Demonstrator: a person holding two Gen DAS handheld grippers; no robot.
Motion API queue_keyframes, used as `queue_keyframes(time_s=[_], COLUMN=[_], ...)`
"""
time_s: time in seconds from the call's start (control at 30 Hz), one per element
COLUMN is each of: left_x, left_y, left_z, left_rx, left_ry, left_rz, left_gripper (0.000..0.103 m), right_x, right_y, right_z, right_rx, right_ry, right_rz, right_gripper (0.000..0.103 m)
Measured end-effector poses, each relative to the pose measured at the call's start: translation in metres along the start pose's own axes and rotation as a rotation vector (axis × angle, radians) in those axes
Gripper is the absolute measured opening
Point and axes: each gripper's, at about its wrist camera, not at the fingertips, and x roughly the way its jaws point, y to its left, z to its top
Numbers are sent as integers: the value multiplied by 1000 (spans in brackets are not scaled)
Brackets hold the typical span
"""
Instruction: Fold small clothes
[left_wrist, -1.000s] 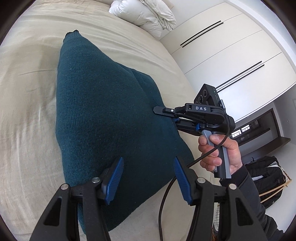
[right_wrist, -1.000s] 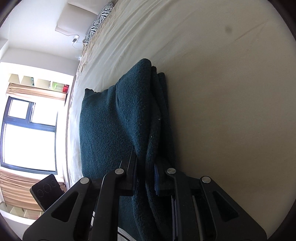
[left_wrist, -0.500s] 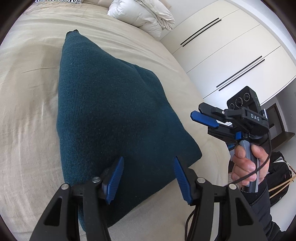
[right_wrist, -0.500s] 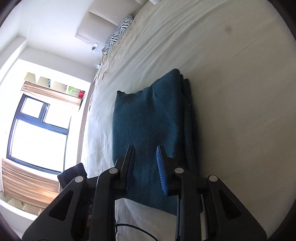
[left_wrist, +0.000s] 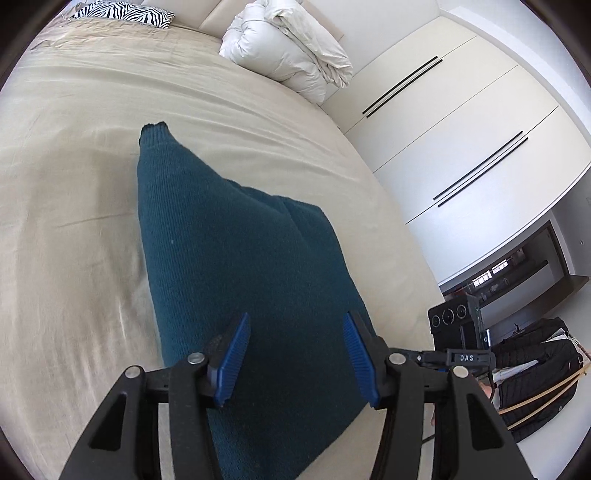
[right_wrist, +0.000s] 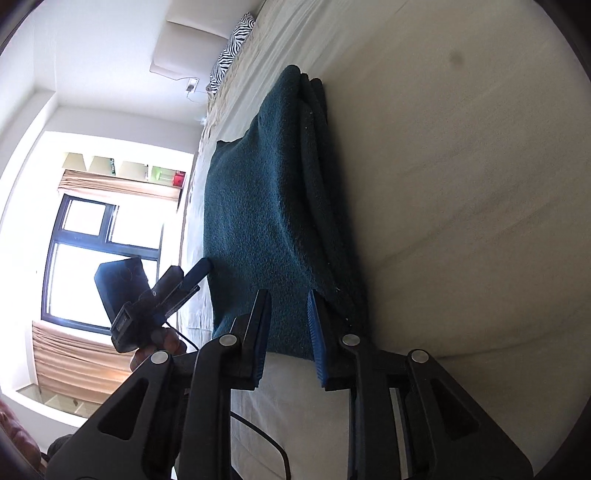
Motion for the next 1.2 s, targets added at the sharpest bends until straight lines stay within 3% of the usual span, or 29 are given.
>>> queue_keyframes(time_s=[0.17,0.23,0.3,0.4,0.53,0.6,0.63,0.77,0.83,0.9,0.97,1.03,1.1,1.13,1.2], left_x=[45,66,77,79,64,45,37,46,53,54,49,35,17,10,5], left_y=[23,39,54,74,51,36,30,23,31,37,43,37,33,32,30], left_z=[57,66,66,63,61,59,55,30,21,19,20,20,11,5,-8], left_rx=[-39,-66,-89,-142,-65,-47,-35,6,10,10,-31,-27,-53,-64,-71], left_ry=[39,65,69,60,62,23,6,75,68,63,70,58,27,10,6], left_rz=[5,30,53,-17,71,41,29,47,65,88,59,46,-4,-27,-52], left_gripper=[54,34,6,7,6,29,33,33,25,11,9,16,38,39,41], right_x=[-5,-6,-6,-10,-15,-20,-21,5,20,33,31,18,8,4,-2], right_y=[-12,-16,-24,-28,-4,19,27,43,33,19,12,21,35,39,40], right_z=[10,11,9,5,11,20,22,33,40,42,41,37,32,28,19], right_rx=[-5,3,8,8,-25,-58,-70,-94,-54,-47,-28,-35,-66,-78,-96], right_ry=[27,23,19,18,6,-26,-28,22,48,59,39,23,13,8,-9], right_rz=[0,17,33,49,26,72,99,101,103,36,67,89,121,135,129], right_gripper=[20,20,20,19,20,21,21,21,23,23,20,24,31,36,69])
